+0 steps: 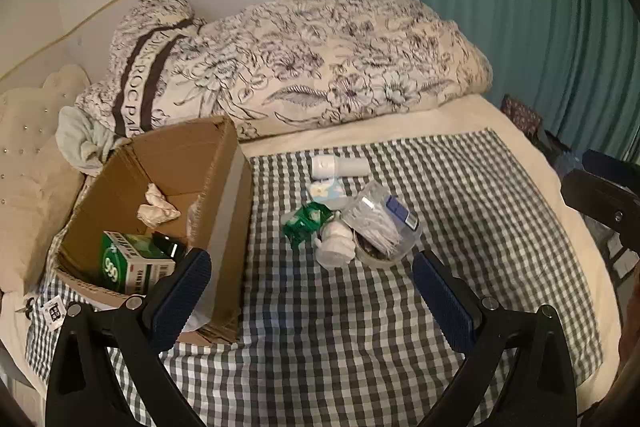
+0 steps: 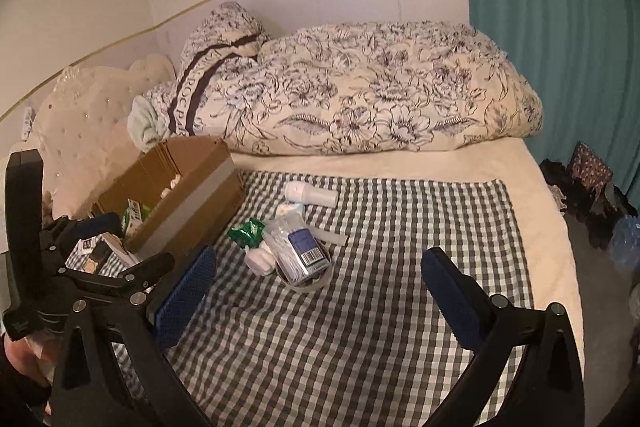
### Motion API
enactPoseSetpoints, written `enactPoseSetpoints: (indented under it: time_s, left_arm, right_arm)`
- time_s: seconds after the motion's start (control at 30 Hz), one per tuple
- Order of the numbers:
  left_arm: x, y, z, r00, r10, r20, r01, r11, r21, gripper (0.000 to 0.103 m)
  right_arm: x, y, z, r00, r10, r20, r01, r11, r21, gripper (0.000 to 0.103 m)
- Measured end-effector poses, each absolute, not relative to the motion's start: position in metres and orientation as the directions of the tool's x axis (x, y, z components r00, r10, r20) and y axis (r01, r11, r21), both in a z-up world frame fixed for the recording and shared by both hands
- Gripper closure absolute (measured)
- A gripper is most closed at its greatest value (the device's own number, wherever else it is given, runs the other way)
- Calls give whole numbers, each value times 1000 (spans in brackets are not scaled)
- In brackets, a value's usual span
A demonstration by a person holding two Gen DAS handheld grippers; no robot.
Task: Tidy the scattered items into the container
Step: 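Move both grippers toward the white plush toy and clear plastic tub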
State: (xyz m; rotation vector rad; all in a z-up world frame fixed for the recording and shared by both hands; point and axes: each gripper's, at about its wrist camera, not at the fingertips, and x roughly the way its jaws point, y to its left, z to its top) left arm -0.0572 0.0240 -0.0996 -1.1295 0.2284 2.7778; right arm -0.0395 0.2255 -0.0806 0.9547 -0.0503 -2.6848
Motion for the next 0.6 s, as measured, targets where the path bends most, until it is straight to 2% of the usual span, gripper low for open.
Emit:
enactPoseSetpoints:
  time_s: [0.5,0.6]
  left_arm:
    - [-87,37,-153,-640,90,-763,-238,-968,86,3]
    - [-94,39,-161,-624,96,-776,-245,-966,78,6]
  right_arm:
    - [-74,224,-129,-669,-294,-682,267,-952,149,1]
    - [-79,222,-136,-652,-307,-693,282,-947,154,3]
